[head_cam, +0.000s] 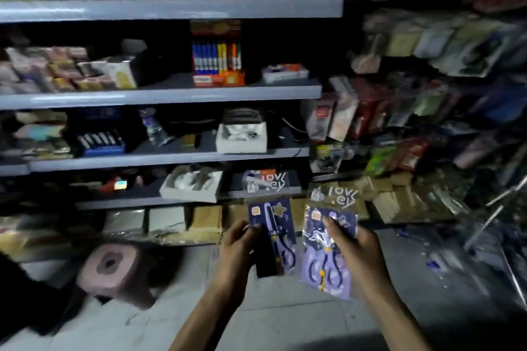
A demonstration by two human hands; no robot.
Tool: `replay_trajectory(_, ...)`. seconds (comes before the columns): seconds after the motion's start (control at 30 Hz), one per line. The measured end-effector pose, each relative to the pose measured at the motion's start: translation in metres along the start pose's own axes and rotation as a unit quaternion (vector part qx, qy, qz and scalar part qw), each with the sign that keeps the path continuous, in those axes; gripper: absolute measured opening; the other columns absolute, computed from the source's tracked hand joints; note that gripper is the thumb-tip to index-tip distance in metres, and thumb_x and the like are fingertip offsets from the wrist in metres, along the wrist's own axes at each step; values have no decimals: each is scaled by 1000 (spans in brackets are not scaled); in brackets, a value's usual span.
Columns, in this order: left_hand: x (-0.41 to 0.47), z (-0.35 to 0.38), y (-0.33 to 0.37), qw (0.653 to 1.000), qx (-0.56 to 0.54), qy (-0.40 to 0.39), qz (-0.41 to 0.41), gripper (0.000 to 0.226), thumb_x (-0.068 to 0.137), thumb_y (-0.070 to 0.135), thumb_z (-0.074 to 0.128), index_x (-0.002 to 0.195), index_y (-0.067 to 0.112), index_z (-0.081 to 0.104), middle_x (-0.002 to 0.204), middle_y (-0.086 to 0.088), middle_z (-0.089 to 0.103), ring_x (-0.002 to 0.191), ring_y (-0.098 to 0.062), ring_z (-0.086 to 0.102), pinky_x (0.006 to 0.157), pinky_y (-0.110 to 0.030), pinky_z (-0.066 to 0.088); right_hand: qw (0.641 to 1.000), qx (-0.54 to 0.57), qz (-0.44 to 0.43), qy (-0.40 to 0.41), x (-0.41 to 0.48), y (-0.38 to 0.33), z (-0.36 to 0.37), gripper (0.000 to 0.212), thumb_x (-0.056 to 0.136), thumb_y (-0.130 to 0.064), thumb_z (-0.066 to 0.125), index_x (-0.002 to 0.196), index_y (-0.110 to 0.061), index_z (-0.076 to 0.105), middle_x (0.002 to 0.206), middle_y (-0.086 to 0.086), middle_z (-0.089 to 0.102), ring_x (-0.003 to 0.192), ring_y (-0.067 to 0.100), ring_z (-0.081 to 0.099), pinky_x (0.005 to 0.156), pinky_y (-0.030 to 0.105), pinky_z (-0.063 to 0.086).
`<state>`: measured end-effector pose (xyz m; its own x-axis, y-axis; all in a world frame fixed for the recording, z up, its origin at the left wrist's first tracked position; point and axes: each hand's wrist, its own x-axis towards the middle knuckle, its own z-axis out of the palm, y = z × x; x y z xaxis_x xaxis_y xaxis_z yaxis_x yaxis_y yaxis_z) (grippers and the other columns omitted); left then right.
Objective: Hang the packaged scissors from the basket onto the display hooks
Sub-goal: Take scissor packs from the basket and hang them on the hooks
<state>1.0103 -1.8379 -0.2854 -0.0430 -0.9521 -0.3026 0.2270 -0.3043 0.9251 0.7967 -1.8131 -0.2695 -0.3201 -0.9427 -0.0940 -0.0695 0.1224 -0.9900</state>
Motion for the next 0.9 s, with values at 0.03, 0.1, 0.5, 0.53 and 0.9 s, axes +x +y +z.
replay_trajectory(0.03, 6, 16, 1, 1000, 7, -9, -3, 18, 103, 5, 53, 109, 5, 70, 98, -18, 74, 84, -25, 65, 79, -43, 52, 1000, -4, -4, 13, 6, -1, -15, 35, 87, -36, 80, 96, -4, 71, 90, 19, 75, 83, 20, 72, 75, 36, 53)
replay_trajectory(0.1, 21, 49, 4, 999, 22, -27, -3, 19, 103, 5, 53, 109, 6, 71, 103, -19, 75, 86, -25, 67, 81, -43, 52, 999, -9, -20, 41, 20, -4, -45, 17, 88, -17, 79, 100, -12, 69, 88, 3, 77, 83, 14, 72, 73, 24, 54)
replay_trajectory(0.5, 158, 215, 22, 986, 84, -140, 36, 21, 105, 9, 55, 109, 17, 74, 106, -9, 78, 92, -22, 71, 87, -43, 52, 976, -46, -99, 189, 151, -22, -158, 37, 84, 12, 68, 103, -20, 66, 92, -6, 77, 81, 5, 69, 73, 20, 53)
replay_trajectory(0.53, 168, 227, 25, 986, 82, -142, 40, 21, 105, 9, 55, 109, 18, 74, 106, -8, 78, 92, -23, 71, 85, -43, 53, 973, -60, -106, 198, 164, -26, -163, 37, 84, 12, 68, 101, -20, 66, 91, -8, 76, 81, 3, 69, 72, 18, 52)
replay_trajectory(0.9, 260, 331, 44, 986, 62, -150, 41, 17, 105, 11, 57, 111, 11, 73, 110, -12, 78, 94, -24, 72, 81, -36, 54, 978, -65, -89, 178, 283, -45, -227, 29, 93, -31, 74, 83, -4, 73, 74, 14, 69, 68, 11, 60, 64, 27, 43)
